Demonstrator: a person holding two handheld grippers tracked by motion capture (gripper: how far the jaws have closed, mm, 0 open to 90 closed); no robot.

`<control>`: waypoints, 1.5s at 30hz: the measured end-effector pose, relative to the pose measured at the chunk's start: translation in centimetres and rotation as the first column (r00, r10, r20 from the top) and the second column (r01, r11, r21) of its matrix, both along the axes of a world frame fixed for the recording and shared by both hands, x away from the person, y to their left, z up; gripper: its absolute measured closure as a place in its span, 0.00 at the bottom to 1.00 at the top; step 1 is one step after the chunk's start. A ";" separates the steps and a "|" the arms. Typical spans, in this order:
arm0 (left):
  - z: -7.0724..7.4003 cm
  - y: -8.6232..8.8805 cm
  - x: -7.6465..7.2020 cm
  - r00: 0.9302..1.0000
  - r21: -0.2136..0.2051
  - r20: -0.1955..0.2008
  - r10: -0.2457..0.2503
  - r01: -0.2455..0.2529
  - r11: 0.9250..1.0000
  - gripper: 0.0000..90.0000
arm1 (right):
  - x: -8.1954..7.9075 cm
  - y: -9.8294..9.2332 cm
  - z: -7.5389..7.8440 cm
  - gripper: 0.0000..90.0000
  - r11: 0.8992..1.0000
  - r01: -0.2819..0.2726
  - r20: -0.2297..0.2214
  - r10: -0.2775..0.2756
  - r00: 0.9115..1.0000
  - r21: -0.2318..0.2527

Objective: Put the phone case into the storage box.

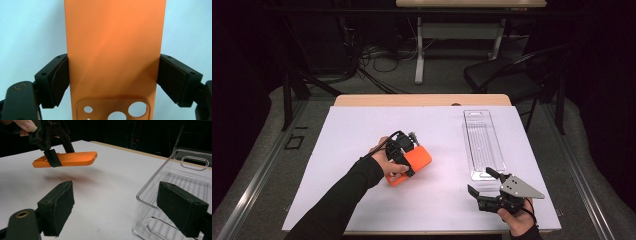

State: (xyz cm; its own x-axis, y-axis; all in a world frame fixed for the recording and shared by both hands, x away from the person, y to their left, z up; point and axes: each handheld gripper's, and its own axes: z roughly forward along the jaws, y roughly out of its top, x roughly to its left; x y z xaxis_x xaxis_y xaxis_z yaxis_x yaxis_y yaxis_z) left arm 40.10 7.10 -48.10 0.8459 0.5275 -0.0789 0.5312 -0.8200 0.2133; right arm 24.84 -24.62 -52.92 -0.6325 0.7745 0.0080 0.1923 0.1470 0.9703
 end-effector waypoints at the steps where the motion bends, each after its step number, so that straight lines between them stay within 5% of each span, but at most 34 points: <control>1: 0.0 0.0 0.0 1.000 0.000 -0.003 0.002 -0.002 1.000 0.18 | 0.1 0.1 0.1 0.16 1.000 -0.002 -0.001 0.002 1.000 0.000; 12: 0.2 0.2 0.0 1.000 -0.004 -0.006 0.009 -0.009 1.000 0.18 | 1.5 2.3 0.7 0.15 0.998 -0.056 -0.037 0.055 0.998 -0.032; 25: 0.3 0.4 0.1 1.000 0.002 -0.011 0.010 -0.010 1.000 0.18 | 4.9 7.3 1.5 0.16 0.990 -0.108 -0.038 0.104 0.994 -0.096; 35: 0.3 0.5 0.2 1.000 0.004 -0.012 0.009 -0.009 1.000 0.18 | 7.4 9.0 1.8 0.17 0.982 -0.124 -0.036 0.121 0.992 -0.140; 45: 0.3 0.7 0.3 1.000 -0.002 -0.010 0.017 -0.017 1.000 0.18 | 8.1 9.6 1.6 0.18 0.971 -0.135 -0.022 0.134 0.991 -0.198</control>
State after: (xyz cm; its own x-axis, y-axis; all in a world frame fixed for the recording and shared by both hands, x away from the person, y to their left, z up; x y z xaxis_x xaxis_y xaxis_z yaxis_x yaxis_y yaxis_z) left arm 40.39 7.75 -47.76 0.8358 0.5419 -0.0882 0.5474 -0.8102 0.2096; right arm 32.93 -14.99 -51.27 -0.7316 0.6688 -0.1321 0.1653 0.3621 0.9174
